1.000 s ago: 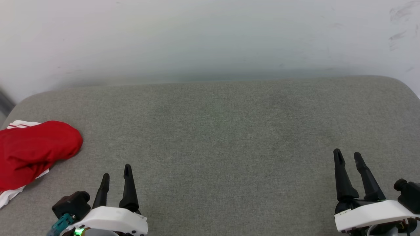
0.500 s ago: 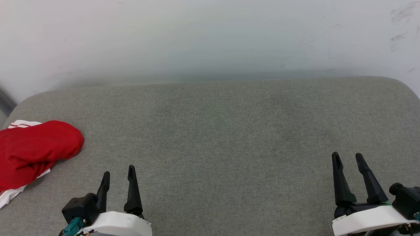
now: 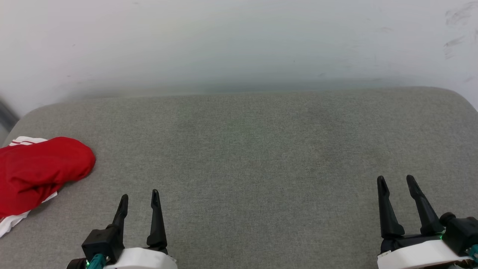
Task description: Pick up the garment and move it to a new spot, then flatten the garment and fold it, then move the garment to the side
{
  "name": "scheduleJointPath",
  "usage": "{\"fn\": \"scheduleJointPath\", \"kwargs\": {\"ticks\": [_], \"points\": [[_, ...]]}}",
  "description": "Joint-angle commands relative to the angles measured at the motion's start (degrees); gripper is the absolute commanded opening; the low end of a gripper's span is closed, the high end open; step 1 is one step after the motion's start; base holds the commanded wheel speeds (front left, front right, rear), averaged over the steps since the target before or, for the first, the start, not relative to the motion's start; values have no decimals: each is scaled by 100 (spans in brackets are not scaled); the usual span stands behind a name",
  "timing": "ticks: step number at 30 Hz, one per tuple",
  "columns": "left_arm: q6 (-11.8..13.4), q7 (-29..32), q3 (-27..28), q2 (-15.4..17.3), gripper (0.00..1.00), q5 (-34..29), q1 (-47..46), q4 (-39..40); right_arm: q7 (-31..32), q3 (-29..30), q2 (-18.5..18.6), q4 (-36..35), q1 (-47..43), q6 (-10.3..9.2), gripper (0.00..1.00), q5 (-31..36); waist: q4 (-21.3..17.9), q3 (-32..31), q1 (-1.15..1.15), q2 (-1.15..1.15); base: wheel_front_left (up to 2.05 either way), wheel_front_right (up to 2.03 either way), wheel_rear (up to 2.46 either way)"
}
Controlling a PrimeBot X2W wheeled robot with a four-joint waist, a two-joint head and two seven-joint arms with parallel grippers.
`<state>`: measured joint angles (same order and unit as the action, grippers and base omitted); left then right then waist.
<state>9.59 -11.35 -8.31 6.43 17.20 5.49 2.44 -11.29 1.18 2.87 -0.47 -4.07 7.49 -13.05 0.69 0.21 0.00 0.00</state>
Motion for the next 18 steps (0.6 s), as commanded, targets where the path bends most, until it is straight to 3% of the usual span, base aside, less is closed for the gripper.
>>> {"fn": "scheduleJointPath", "kwargs": {"ticks": [1, 18], "points": [[-27, -47, 6, -13, 100, -109, 22, 55, -54, -4, 3, -76, -38, 0, 100, 124, 1, 2, 0, 0, 0, 0, 0], [-135, -243, 131, -145, 100, -887, 176, -35, -247, 30, 2, -250, -152, 0, 100, 863, -7, 6, 0, 0, 0, 0, 0]]}}
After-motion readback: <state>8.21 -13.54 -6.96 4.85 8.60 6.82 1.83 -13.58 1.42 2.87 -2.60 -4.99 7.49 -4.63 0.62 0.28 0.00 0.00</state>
